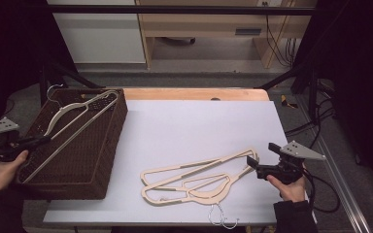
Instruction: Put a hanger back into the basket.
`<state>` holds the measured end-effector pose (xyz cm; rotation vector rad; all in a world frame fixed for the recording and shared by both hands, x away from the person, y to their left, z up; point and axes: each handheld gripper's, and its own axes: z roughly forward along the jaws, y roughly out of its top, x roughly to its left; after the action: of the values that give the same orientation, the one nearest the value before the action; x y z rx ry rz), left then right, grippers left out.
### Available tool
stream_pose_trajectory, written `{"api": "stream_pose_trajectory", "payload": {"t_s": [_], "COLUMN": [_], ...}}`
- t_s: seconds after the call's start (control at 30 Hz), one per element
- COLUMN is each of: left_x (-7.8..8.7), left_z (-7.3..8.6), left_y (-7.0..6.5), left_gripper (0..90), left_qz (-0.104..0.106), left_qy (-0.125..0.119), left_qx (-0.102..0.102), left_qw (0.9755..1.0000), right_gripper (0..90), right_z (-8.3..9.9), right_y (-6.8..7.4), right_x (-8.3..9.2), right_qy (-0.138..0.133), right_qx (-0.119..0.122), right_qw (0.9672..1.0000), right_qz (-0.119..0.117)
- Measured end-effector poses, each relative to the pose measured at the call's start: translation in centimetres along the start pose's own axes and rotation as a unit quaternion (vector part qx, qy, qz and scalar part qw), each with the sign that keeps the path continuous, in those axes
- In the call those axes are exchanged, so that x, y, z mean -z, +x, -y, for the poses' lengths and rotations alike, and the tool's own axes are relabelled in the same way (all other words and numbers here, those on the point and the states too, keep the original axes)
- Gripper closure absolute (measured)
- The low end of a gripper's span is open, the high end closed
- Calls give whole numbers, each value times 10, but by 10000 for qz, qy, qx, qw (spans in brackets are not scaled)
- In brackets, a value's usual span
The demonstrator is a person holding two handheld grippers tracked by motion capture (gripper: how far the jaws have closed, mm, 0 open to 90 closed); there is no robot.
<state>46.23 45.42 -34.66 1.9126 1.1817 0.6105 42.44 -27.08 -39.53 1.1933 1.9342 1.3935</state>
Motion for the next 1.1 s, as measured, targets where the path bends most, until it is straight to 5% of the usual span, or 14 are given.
{"api": "stream_pose_trajectory", "payload": {"t_s": [0.2,0.3,0.47,0.6,0.8,1.03,1.1], "left_x": [-14,-26,-26,-31,-35,-44,-45], "left_z": [6,6,6,4,3,3,3], "left_y": [0,-5,0,-2,-1,-2,-1], "left_gripper": [845,845,826,817,805,787,787], "left_qz": [-128,-281,-419,-560,-616,-939,-974], "left_qy": [315,688,765,1090,1398,1923,1964], "left_qx": [38,-68,151,59,182,151,183], "left_qw": [9994,9972,9961,9924,9881,9767,9755], "right_gripper": [32,32,33,34,34,35,35], "right_z": [1,1,1,1,1,1,1], "right_y": [1,1,0,1,1,1,1], "right_x": [-1,-1,0,-1,-1,-2,-2], "right_qy": [35,31,18,36,34,16,28], "right_qx": [-2,19,22,3,-4,33,10], "right_qw": [10000,10000,10000,10000,10000,10000,10000], "right_qz": [-6,-6,-27,-13,-14,-37,-29]}}
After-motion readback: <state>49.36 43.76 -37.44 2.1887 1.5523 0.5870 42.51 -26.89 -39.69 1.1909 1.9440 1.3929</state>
